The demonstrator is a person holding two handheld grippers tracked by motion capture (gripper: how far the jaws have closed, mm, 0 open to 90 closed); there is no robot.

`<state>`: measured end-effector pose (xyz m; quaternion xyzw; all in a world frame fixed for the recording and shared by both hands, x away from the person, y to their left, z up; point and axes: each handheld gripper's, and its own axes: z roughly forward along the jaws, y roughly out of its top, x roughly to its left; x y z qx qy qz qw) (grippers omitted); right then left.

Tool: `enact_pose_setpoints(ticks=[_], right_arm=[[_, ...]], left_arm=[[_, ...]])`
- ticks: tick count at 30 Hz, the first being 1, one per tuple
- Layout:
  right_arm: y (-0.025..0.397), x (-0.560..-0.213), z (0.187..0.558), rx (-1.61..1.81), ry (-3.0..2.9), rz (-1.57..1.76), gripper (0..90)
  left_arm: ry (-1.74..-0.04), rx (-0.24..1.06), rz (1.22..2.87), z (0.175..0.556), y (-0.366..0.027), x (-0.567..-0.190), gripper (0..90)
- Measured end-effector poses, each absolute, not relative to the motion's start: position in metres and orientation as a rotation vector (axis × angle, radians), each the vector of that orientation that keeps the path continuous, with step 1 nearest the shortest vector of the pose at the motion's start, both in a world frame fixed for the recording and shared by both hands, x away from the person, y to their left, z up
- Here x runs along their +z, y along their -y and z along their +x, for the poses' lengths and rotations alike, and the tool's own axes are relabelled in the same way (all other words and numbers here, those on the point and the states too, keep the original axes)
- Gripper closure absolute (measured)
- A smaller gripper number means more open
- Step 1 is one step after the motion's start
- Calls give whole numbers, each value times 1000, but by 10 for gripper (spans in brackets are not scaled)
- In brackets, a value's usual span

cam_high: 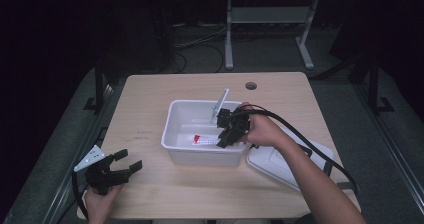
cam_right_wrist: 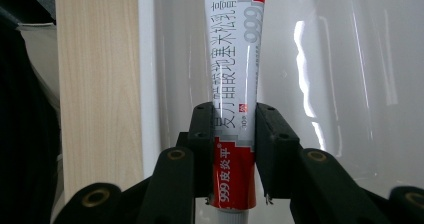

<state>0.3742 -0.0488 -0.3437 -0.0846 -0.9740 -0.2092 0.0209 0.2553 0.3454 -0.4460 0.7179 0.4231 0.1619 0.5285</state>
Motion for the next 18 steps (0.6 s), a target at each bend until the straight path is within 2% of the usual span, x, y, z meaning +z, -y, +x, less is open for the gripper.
enact_pose_setpoints(ticks=[18], right_arm=[[41, -360, 379, -588, 3006, -262, 710]], left_arm=[[-1013, 387, 1712, 255, -346, -446, 153]])
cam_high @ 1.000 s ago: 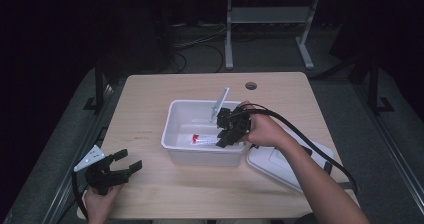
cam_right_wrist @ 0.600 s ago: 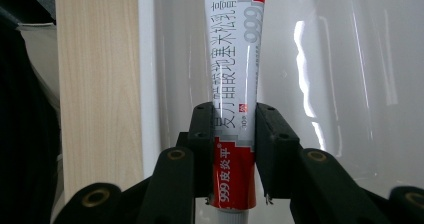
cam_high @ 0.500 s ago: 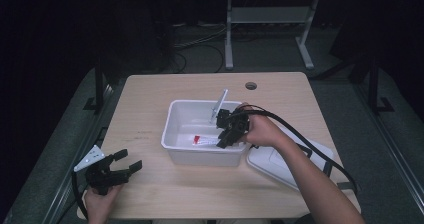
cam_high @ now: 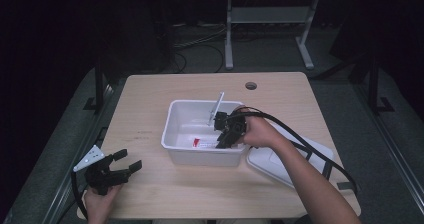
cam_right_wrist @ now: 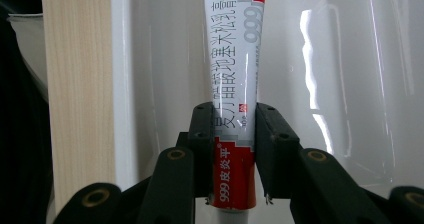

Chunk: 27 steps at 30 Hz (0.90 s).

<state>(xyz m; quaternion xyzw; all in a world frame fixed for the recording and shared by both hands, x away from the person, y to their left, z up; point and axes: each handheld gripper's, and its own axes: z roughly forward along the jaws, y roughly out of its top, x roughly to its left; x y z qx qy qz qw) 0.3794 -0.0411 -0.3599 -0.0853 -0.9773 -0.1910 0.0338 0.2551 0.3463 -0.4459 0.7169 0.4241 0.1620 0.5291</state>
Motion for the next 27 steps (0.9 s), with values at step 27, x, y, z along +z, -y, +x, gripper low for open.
enact_pose_setpoints(ticks=[27], right_arm=[[46, -361, 385, -625, 2983, -321, 613]], left_arm=[[-1013, 383, 1710, 255, -346, -446, 153]])
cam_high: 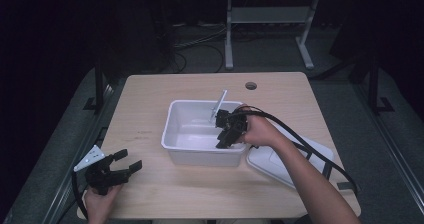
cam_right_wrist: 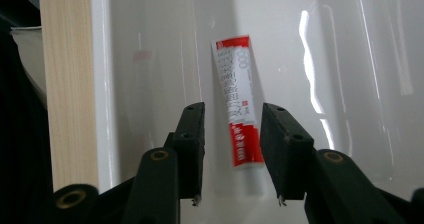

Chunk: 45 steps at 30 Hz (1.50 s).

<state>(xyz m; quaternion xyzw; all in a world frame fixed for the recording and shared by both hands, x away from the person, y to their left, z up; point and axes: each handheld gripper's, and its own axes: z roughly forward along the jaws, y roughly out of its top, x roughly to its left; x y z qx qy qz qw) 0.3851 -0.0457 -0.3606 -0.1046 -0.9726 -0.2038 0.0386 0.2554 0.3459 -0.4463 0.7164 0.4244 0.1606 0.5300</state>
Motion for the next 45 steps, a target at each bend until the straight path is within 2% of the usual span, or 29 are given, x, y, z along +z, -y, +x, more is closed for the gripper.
enact_pose_setpoints(ticks=[30, 45], right_arm=[[86, -299, 365, -724, 3055, -385, 445], [129, -292, 360, -737, 3079, -519, 414]], left_arm=[[-1010, 386, 1724, 256, -344, -446, 153], [-1010, 385, 1729, 256, -343, -447, 153]])
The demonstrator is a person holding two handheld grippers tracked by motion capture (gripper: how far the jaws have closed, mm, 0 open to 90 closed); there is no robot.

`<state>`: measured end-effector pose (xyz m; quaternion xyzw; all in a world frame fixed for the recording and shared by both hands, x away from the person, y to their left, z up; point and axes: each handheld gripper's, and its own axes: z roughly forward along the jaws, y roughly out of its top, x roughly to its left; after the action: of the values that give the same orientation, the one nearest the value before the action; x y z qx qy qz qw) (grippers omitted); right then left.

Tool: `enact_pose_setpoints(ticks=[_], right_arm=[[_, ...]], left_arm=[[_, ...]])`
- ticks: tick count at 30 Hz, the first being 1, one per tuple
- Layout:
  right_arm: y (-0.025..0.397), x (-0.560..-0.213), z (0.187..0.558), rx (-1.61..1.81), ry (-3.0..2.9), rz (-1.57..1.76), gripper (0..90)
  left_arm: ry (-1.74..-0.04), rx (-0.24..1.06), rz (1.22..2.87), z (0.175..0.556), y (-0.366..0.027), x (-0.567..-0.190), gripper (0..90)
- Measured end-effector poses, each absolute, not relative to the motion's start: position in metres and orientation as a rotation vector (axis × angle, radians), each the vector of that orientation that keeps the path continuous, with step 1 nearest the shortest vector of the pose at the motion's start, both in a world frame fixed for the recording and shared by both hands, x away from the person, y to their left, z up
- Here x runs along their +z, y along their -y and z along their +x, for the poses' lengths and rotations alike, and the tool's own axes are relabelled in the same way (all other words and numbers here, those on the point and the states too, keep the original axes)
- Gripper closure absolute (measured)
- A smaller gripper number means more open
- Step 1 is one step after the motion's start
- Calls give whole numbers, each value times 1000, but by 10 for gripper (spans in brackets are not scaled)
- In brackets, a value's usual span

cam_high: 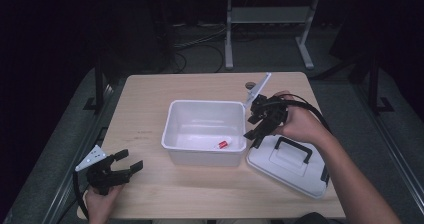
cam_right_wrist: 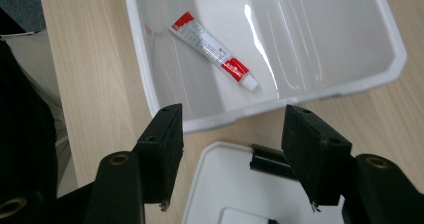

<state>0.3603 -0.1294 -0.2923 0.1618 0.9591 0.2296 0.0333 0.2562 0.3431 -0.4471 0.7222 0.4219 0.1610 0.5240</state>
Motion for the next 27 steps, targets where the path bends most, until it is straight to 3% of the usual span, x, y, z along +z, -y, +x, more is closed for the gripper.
enact_pose_setpoints(ticks=[27], right_arm=[[216, -348, 363, 686, -2906, 796, 417]], left_arm=[[-1017, 387, 1729, 256, -342, -448, 153]])
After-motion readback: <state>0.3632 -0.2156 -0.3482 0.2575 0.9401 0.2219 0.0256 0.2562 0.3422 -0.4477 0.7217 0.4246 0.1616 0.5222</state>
